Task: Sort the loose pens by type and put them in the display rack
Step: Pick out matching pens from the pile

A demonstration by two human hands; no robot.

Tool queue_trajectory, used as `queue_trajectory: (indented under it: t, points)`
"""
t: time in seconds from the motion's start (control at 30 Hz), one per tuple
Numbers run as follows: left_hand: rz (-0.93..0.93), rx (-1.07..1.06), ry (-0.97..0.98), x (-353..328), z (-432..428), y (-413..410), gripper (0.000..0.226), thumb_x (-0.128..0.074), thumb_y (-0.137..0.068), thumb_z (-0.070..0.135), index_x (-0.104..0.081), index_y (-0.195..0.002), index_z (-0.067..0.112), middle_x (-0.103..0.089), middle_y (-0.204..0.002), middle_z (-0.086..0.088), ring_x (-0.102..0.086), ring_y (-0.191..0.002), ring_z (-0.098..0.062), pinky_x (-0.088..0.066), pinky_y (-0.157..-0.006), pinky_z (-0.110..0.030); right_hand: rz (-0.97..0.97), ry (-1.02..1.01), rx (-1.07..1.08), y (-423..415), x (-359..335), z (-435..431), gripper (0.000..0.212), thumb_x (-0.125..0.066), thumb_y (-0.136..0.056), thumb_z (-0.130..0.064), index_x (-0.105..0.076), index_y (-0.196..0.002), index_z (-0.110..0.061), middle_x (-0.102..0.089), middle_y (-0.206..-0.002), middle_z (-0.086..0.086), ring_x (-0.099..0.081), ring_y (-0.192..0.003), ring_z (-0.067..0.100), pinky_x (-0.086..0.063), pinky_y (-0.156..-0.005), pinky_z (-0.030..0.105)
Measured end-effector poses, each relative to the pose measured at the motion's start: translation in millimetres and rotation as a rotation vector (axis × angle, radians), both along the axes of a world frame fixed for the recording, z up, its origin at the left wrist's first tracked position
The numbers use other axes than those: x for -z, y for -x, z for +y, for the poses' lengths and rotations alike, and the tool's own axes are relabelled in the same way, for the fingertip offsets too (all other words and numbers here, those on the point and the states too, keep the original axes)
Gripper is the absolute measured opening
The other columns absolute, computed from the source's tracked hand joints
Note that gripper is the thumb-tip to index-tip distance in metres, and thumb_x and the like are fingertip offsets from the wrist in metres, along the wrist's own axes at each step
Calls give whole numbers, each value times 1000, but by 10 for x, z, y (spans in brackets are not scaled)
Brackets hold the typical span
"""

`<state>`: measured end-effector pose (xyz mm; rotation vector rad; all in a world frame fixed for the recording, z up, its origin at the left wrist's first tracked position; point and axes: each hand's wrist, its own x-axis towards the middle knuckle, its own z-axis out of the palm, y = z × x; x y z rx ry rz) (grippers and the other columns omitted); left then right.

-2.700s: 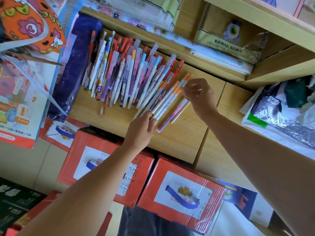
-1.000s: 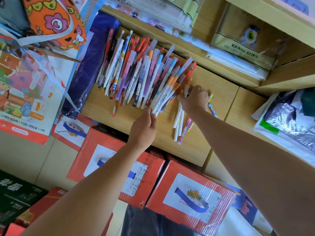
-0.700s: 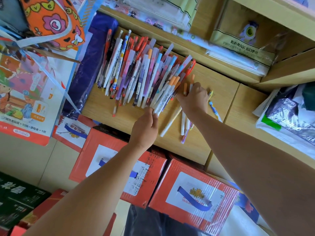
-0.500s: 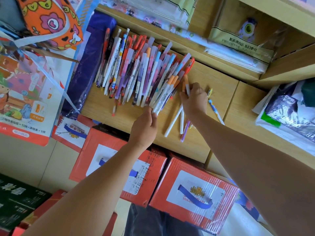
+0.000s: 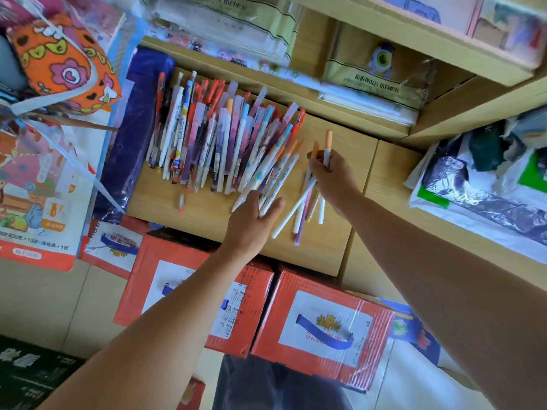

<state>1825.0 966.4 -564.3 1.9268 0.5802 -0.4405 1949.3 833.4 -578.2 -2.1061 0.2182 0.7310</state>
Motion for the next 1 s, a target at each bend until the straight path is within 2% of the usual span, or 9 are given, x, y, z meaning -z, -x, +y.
queue_trajectory:
  t: [0.07,0.13,0.23,0.43,0.53,0.7,0.77,0.83,1.0]
  points:
    - [43,28,71,-117,-109,-82,41,-60,-87,52,-50,-102,15,-56,-85,12,-54,-72,-2,-41,-63,-17,38,-106,45,16,-113,-122,15,-48,-99,-17,-58,-89,-12,-48,-69,1,-47,-63,14,-41,-62,30]
    - [51,45,169,-193,-243,-172,34,-71,-82,45,-56,-89,15,-60,-72,12,-56,-60,-1,-41,-55,-12,50,-220,87,30,-236,-263,26,-48,-99,-11,-51,-73,-16,-42,-59,-2,-40,-50,6,-35,-54,24]
    - [65,70,255,-263,-475,-288,33,-77,-79,31,-51,-66,14,-51,-51,8,-49,-43,-5,-38,-45,-14,98,-381,204,45,-403,-518,28,-46,-99,-7,-50,-72,-12,-39,-57,-1,-36,-43,3,-30,-48,19]
    - [63,172,176,-316,-1183,-326,34,-78,-77,25,-52,-59,12,-49,-52,3,-48,-51,-11,-36,-49,-16,152,-555,447,183,-488,-1289,19,-51,-98,-9,-55,-78,-7,-40,-63,6,-35,-52,11,-29,-51,22]
    - [61,262,108,-317,-1686,-239,43,-74,-81,27,-44,-53,18,-42,-39,9,-42,-40,-6,-34,-47,-23,138,-580,520,323,-493,-1789,18,-53,-97,-9,-56,-79,-5,-38,-60,5,-30,-44,8,-25,-44,19]
    - [73,390,45,-327,-2728,-34,52,-56,-76,51,-55,-66,1,-54,-55,-10,-49,-51,-23,-36,-54,-33,148,-576,535,588,-501,-2835,17,-57,-95,-11,-54,-79,-7,-47,-61,3,-40,-44,3,-25,-40,15]
    - [86,431,19,-323,-3197,21,59,-43,-72,58,-58,-70,1,-56,-60,-15,-51,-56,-28,-37,-56,-34,177,-565,558,700,-500,-3263,16,-64,-90,-12,-52,-92,-3,-46,-62,3,-45,-48,5,-29,-40,16]
    - [117,488,-9,-303,-3651,44,49,-46,-83,51,-54,-68,5,-51,-58,-11,-48,-56,-27,-34,-56,-33,214,-556,622,793,-477,-3650,34,-73,-84,-14,-48,-107,-5,-45,-66,5,-45,-46,6,-32,-40,18]
    - [168,563,-92,-149,-4520,54,37,-50,-94,36,-49,-65,13,-44,-57,-2,-43,-54,-24,-31,-55,-34,307,-453,637,915,-357,-4441,31,-76,-80,-12,-45,-73,-13,-41,-55,0,-36,-37,6,-31,-39,19]
